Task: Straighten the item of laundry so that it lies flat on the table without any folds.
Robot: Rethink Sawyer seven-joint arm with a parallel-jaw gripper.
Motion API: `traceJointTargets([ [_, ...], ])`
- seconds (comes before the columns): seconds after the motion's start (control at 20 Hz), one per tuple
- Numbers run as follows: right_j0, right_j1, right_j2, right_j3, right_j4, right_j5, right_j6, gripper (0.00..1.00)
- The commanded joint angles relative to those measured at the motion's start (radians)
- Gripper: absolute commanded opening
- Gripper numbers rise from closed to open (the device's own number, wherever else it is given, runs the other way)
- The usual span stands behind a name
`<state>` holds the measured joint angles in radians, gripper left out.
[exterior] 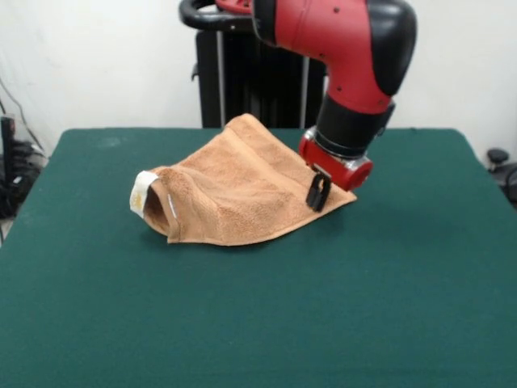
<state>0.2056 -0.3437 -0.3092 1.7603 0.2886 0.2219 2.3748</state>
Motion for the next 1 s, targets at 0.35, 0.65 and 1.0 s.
traceJointTargets([
  [0.35, 0.061, 0.026, 0.086, 0.021, 0.046, 0.050, 0.176, 0.00],
  [0.65, 0.135, 0.046, 0.006, -0.019, 0.049, 0.113, 0.199, 0.00],
  [1.0, 0.144, 0.048, -0.048, -0.018, 0.037, 0.149, 0.176, 1.00],
])
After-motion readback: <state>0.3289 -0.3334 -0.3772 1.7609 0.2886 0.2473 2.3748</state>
